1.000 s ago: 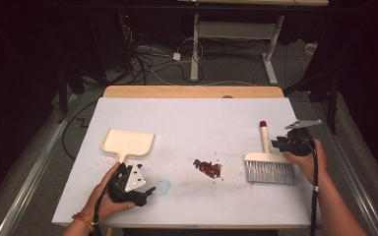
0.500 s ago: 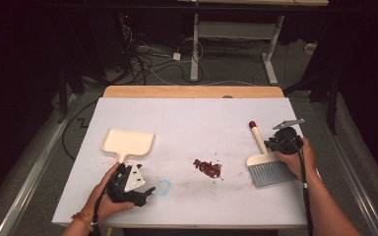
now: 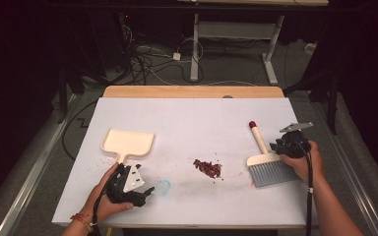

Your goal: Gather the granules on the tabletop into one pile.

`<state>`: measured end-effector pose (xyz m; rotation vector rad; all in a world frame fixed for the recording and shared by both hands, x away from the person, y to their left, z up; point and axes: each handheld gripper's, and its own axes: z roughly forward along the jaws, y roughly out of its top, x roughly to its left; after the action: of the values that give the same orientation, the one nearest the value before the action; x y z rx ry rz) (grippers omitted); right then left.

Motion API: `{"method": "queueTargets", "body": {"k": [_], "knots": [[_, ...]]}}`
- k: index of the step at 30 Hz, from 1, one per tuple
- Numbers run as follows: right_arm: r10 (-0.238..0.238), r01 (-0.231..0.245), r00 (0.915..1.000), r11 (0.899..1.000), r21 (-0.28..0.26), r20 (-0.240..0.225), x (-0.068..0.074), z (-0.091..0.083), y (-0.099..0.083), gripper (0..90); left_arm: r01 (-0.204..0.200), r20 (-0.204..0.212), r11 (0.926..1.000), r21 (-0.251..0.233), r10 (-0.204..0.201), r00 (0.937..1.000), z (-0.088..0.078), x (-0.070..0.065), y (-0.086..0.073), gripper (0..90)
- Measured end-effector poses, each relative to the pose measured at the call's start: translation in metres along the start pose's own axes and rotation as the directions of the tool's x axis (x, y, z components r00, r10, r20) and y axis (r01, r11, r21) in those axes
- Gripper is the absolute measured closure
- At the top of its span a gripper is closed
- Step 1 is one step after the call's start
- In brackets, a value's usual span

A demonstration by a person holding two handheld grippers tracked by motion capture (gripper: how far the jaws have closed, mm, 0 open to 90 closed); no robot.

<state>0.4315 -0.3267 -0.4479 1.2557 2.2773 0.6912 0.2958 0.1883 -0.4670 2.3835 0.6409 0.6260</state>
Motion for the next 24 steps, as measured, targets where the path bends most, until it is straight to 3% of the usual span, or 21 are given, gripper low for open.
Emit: {"method": "queueTargets", "body": {"k": [3, 9, 24], "knots": [[0.040, -0.040, 0.9988, 0.999, -0.008, -0.027, -0.005, -0.001, -0.008, 68.3, 0.002, 0.000, 1.0000, 0.002, -0.002, 1.0000, 0.000, 0.000, 0.000, 15.7], [0.019, -0.019, 0.9998, 1.000, 0.014, -0.007, -0.005, 0.001, -0.013, 66.6, -0.003, 0.005, 1.0000, 0.003, 0.003, 1.0000, 0.001, -0.001, 0.000, 15.7], [0.000, 0.000, 1.0000, 1.000, -0.016, 0.008, -0.003, 0.010, -0.005, 64.7, -0.003, 0.009, 1.0000, 0.004, 0.003, 1.0000, 0.002, -0.001, 0.000, 15.7]]}}
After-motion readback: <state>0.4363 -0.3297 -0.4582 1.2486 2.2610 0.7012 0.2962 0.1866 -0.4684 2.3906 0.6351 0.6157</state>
